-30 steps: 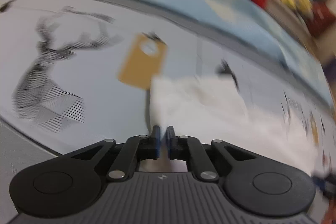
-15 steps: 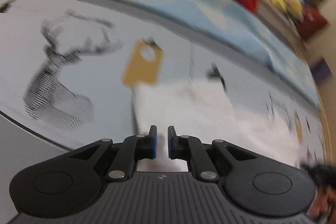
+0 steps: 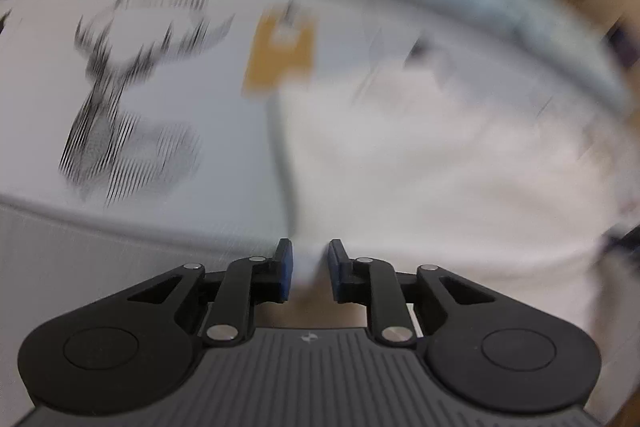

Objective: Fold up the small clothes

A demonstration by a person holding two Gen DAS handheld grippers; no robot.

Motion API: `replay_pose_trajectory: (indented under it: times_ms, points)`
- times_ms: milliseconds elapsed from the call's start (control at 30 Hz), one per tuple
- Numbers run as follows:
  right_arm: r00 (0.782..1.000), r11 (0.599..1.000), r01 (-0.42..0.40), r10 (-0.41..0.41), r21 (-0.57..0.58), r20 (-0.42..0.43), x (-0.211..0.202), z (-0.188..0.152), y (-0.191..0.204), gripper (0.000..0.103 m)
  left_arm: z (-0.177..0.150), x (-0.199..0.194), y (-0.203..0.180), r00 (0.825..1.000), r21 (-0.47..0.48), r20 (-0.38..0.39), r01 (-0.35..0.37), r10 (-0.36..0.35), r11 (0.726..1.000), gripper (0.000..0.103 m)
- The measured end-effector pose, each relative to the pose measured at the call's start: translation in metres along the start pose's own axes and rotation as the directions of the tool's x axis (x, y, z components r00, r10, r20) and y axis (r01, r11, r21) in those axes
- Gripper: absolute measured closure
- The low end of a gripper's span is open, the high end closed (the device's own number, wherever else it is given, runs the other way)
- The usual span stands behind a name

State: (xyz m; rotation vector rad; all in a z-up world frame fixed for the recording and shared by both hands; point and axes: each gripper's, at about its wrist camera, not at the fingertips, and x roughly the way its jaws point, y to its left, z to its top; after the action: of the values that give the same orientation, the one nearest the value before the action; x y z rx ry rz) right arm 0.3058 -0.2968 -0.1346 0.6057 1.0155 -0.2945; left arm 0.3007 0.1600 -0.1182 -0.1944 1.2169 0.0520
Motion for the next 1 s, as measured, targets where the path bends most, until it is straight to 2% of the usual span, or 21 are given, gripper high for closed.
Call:
replay_pose_trajectory:
  times_ms: [33, 100, 167, 267, 333, 400, 533, 567, 633, 700, 767, 833, 900, 933, 1000]
  points:
    - [1.000, 1.000, 0.011, -0.011, 0.003, 0.000, 0.000, 0.001, -0.002, 0.092, -0.002, 0.002, 0.001, 1.000, -0.006, -0.004, -0.027, 0.027, 1.000, 0.060]
    - [0.997, 0.998, 0.069, -0.069, -0.007, 0.023, -0.007, 0.003, -0.006, 0.092, 0.001, -0.011, 0.000, 0.999, -0.041, 0.016, -0.029, 0.030, 0.999, 0.064]
    - [0.992, 0.994, 0.112, -0.111, -0.012, 0.068, -0.020, 0.007, -0.009, 0.091, 0.004, -0.036, -0.006, 0.996, -0.036, 0.093, -0.005, 0.008, 0.999, 0.064]
    - [0.981, 0.993, 0.107, -0.096, -0.056, 0.166, -0.055, 0.014, -0.007, 0.091, -0.001, -0.083, -0.018, 0.972, -0.019, 0.233, 0.048, -0.042, 0.999, 0.064]
    - [0.968, 0.990, 0.071, -0.040, -0.119, 0.247, -0.090, 0.015, -0.003, 0.091, -0.011, -0.114, -0.027, 0.954, -0.004, 0.294, 0.068, -0.064, 0.998, 0.064]
    - [0.955, 0.984, 0.022, 0.032, -0.179, 0.294, -0.125, 0.009, -0.005, 0.090, -0.020, -0.138, -0.037, 0.950, 0.025, 0.307, 0.045, -0.050, 0.999, 0.064]
    - [0.945, 0.955, -0.092, 0.173, -0.282, 0.278, -0.189, -0.008, -0.021, 0.089, -0.065, -0.181, -0.041, 0.938, 0.110, 0.345, 0.005, -0.043, 0.994, 0.064]
    - [0.941, 0.947, -0.111, 0.198, -0.302, 0.275, -0.202, -0.013, -0.026, 0.088, -0.081, -0.192, -0.040, 0.937, 0.122, 0.344, 0.015, -0.057, 0.992, 0.064]
    - [0.933, 0.925, -0.136, 0.239, -0.354, 0.268, -0.229, -0.034, -0.043, 0.072, -0.116, -0.201, -0.034, 0.937, 0.136, 0.337, 0.050, -0.094, 0.989, 0.064]
    - [0.935, 0.905, -0.145, 0.258, -0.400, 0.244, -0.243, -0.059, -0.060, 0.064, -0.152, -0.199, -0.027, 0.938, 0.130, 0.324, 0.084, -0.122, 0.988, 0.064]
    - [0.953, 0.894, -0.126, 0.230, -0.430, 0.199, -0.244, -0.087, -0.081, 0.064, -0.183, -0.186, -0.019, 0.947, 0.099, 0.292, 0.107, -0.131, 0.989, 0.064]
    - [0.972, 0.895, -0.104, 0.184, -0.433, 0.149, -0.234, -0.114, -0.104, 0.064, -0.212, -0.165, -0.010, 0.971, 0.040, 0.212, 0.104, -0.110, 0.994, 0.066]
    - [0.989, 0.907, -0.074, 0.121, -0.414, 0.089, -0.221, -0.135, -0.123, 0.064, -0.228, -0.152, -0.006, 0.977, 0.010, 0.172, 0.127, -0.127, 0.992, 0.066]
    - [0.993, 0.918, -0.066, 0.097, -0.391, 0.060, -0.216, -0.142, -0.132, 0.064, -0.233, -0.147, -0.007, 0.981, 0.015, 0.144, 0.126, -0.126, 0.992, 0.066]
    - [0.993, 0.931, -0.075, 0.102, -0.358, 0.058, -0.210, -0.153, -0.146, 0.065, -0.242, -0.138, -0.010, 0.990, 0.037, 0.110, 0.086, -0.089, 0.996, 0.066]
